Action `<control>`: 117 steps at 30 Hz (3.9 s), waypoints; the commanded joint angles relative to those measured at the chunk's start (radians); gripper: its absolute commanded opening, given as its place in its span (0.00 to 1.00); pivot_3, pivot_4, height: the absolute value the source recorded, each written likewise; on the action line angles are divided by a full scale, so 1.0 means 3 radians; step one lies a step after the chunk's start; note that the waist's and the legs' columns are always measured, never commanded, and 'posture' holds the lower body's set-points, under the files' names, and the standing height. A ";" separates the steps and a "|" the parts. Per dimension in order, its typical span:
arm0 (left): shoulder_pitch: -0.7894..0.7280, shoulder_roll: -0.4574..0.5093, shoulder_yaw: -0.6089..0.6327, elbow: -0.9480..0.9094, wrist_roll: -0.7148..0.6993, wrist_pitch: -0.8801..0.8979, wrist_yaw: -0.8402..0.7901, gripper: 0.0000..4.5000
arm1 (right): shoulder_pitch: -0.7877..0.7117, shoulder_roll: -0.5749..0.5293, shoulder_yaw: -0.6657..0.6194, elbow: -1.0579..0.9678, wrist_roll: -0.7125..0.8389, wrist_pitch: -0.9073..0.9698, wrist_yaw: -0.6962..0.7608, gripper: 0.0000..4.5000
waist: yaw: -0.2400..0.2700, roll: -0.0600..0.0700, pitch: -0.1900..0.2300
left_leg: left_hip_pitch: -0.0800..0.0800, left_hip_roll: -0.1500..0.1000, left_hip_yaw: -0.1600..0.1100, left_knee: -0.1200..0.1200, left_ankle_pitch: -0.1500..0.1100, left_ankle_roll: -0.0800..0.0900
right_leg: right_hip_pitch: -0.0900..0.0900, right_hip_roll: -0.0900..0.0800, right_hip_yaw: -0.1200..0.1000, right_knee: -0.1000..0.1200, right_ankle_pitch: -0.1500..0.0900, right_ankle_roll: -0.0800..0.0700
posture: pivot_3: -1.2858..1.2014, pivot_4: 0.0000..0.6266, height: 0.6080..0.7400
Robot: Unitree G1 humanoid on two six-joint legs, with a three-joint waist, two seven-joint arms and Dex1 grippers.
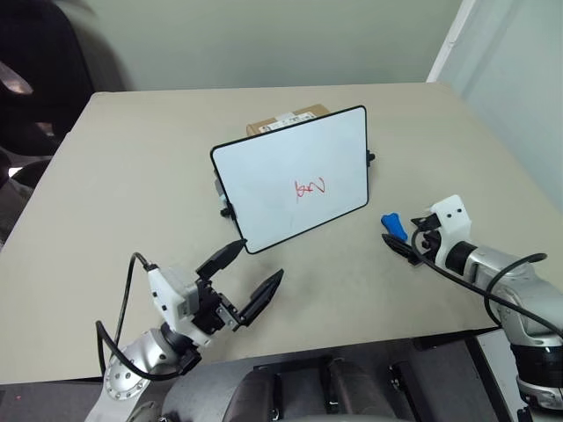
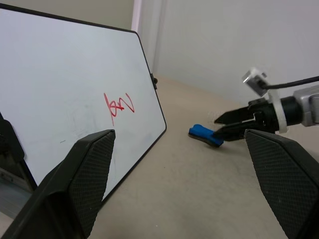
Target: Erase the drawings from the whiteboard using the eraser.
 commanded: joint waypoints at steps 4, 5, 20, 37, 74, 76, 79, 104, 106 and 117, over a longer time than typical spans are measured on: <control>0.0033 0.0010 -0.0013 -0.0124 -0.0035 -0.0004 -0.0015 1.00 | -0.0416 -0.0008 0.0118 0.0284 -0.0149 0.0379 -0.0142 0.99 | -0.0003 0.0000 0.0000 | 0.0000 0.0000 0.0001 0.0000 0.0000 0.0000 | -0.0001 0.0000 0.0000 0.0000 0.0000 0.0000 | 0.52 0.24 1.00; 0.0041 0.0008 -0.0012 -0.0131 -0.0036 -0.0005 -0.0010 1.00 | -0.0455 0.0003 0.0150 0.0349 -0.0186 0.0384 -0.0156 0.99 | -0.0002 0.0000 0.0000 | 0.0000 0.0001 0.0001 0.0000 0.0000 0.0000 | -0.0003 0.0000 -0.0001 0.0000 0.0000 0.0000 | 0.52 0.24 1.00; 0.0093 -0.0016 0.0015 -0.0151 -0.0053 -0.0034 0.0015 1.00 | -0.0448 -0.0093 0.0197 0.0259 -0.0280 0.0344 -0.0061 0.26 | 0.0020 0.0000 0.0000 | 0.0000 -0.0002 0.0001 0.0005 -0.0014 0.0030 | 0.0000 -0.0003 -0.0001 -0.0001 0.0004 0.0002 | 0.52 0.24 1.00; 0.0013 0.0006 -0.0005 -0.0117 -0.0076 0.0011 -0.0004 1.00 | -0.1083 0.0430 0.0369 -0.0402 -0.0063 0.0359 -0.0080 0.12 | -0.0015 0.0001 0.0000 | -0.0003 -0.0001 0.0002 0.0000 0.0002 0.0001 | -0.0011 -0.0001 -0.0001 -0.0001 0.0001 0.0001 | 0.52 0.24 1.00; 0.0290 -0.0034 0.0071 -0.0349 -0.0079 -0.0053 0.0131 1.00 | -0.1650 0.0873 0.0943 0.0498 -0.0607 -0.0104 0.0065 0.12 | -0.0038 0.0001 0.0000 | -0.0005 0.0003 -0.0002 -0.0001 -0.0001 0.0014 | -0.0019 0.0004 -0.0004 0.0002 0.0021 -0.0019 | 0.52 0.24 1.00; 0.0280 -0.0036 0.0061 -0.0344 -0.0075 -0.0047 0.0128 1.00 | -0.1702 0.0902 0.0918 0.0524 -0.0611 -0.0113 0.0047 0.12 | -0.0037 0.0001 0.0000 | -0.0005 0.0003 -0.0001 -0.0001 0.0010 -0.0007 | -0.0018 0.0003 -0.0003 0.0000 0.0019 -0.0017 | 0.52 0.24 1.00; 0.0271 -0.0038 0.0049 -0.0338 -0.0073 -0.0043 0.0123 1.00 | -0.1727 0.0931 0.0900 0.0587 -0.0635 -0.0140 0.0025 0.12 | -0.0038 0.0001 0.0000 | -0.0008 0.0003 0.0000 -0.0001 0.0010 -0.0008 | -0.0020 0.0003 -0.0003 -0.0001 0.0017 -0.0017 | 0.52 0.24 1.00; 0.0326 -0.0048 0.0097 -0.0381 -0.0057 -0.0071 0.0150 1.00 | -0.1213 0.0907 0.1138 0.1011 -0.0874 -0.0196 0.0093 0.12 | -0.0047 -0.0003 -0.0002 | -0.0005 0.0004 -0.0001 -0.0001 0.0001 0.0018 | -0.0021 0.0004 -0.0002 0.0004 0.0033 -0.0028 | 0.52 0.24 1.00; 0.0316 -0.0045 0.0108 -0.0373 -0.0064 -0.0069 0.0149 1.00 | -0.1223 0.0917 0.1114 0.0997 -0.0879 -0.0211 0.0088 0.12 | -0.0047 -0.0003 -0.0002 | -0.0005 0.0005 -0.0002 -0.0003 0.0007 0.0015 | -0.0021 0.0005 -0.0002 0.0004 0.0034 -0.0025 | 0.52 0.24 1.00; 0.0241 -0.0027 0.0112 -0.0335 -0.0067 -0.0042 0.0127 1.00 | -0.1720 0.1065 0.0940 0.0850 -0.0812 -0.0317 0.0109 0.12 | -0.0051 -0.0002 -0.0002 | -0.0020 0.0006 -0.0002 -0.0007 0.0012 0.0012 | -0.0038 0.0007 -0.0003 0.0002 0.0042 -0.0033 | 0.52 0.24 1.00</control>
